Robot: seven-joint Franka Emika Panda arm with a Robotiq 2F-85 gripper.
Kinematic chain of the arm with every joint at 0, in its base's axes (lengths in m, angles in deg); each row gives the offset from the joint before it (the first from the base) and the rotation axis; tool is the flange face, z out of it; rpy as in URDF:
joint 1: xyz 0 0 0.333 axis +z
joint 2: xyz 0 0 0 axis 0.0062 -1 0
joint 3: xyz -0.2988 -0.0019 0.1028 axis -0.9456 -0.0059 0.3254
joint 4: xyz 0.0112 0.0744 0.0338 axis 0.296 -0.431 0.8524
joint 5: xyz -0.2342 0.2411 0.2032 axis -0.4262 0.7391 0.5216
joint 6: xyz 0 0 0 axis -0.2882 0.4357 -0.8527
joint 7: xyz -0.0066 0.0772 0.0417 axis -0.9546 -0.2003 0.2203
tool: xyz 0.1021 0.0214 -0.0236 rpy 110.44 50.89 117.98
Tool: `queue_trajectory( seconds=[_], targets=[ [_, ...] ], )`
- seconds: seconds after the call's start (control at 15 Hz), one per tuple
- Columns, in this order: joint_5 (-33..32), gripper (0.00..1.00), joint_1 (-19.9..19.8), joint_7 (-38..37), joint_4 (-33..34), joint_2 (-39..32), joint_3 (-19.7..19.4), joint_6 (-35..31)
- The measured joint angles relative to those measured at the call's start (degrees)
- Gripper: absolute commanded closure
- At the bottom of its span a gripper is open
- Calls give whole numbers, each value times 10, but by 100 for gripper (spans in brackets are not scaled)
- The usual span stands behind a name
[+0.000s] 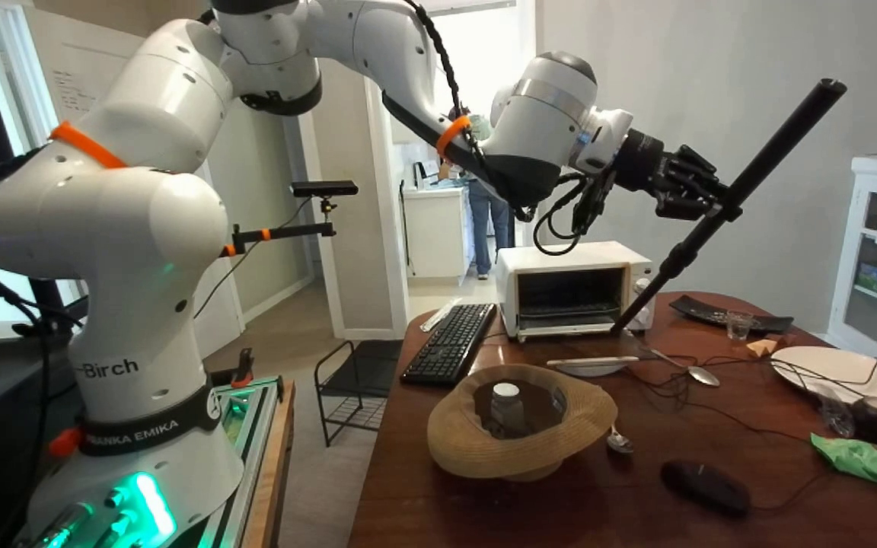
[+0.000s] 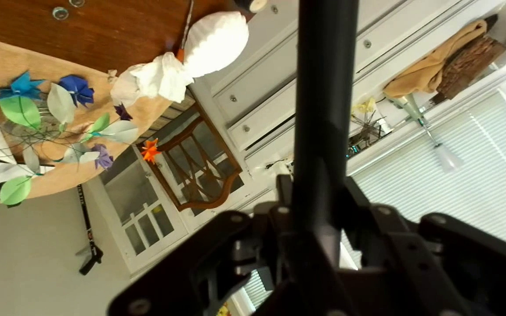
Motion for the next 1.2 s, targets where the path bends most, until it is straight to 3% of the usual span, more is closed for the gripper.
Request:
queue_trajectory(
  seconds=[0.07,0.13,0.87,1.2],
  targets=[
    [0,71,3,-3,-1,-4,-3,-3],
    [0,93,4,-6,-1,-7,-3,-3],
    [0,93,-19,23,-23,-4,6,61],
    [113,93,-19,103,-49,-4,21,62]
  ],
)
